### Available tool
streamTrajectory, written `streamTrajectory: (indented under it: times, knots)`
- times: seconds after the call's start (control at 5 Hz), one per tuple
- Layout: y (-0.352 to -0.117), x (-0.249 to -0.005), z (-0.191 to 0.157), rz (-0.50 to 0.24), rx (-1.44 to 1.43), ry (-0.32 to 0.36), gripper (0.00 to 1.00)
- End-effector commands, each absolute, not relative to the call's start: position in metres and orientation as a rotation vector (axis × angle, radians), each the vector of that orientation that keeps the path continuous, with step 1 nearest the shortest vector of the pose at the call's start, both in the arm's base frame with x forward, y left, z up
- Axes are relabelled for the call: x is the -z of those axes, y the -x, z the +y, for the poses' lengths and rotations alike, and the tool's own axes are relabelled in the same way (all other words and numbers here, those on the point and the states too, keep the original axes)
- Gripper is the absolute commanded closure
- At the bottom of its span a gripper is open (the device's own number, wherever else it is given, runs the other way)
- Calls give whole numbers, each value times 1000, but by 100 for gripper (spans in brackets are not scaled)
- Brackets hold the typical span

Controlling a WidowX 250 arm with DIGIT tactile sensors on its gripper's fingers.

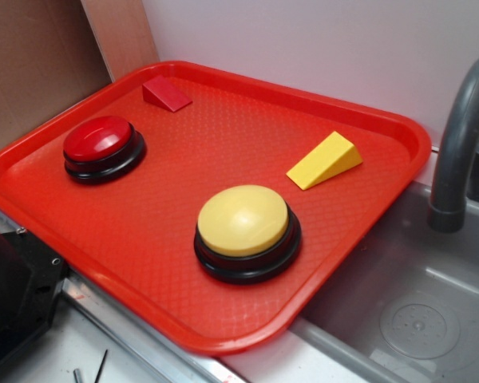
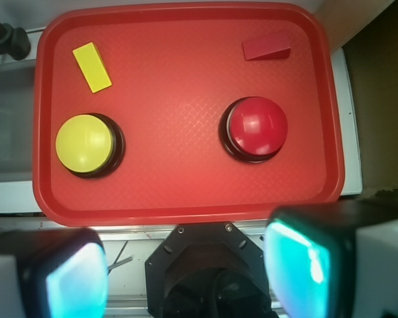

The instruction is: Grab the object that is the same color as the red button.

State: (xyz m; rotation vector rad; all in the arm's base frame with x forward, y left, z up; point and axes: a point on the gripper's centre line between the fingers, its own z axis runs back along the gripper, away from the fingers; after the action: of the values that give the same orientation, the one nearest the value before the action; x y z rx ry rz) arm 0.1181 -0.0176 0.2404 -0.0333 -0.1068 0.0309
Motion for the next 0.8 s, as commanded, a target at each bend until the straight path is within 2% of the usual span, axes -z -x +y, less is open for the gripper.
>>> streamTrajectory:
  times: [0.0,0.2,0.4,0.6]
  knots:
    - [-118,-240,-18,-107,-31,33,0]
    - [-129,-235,-13,-110,-210,29,0]
    - [-150,-225,-7,-131,-388,36,0]
    - [-187,-203,6,-106,-532,51,0]
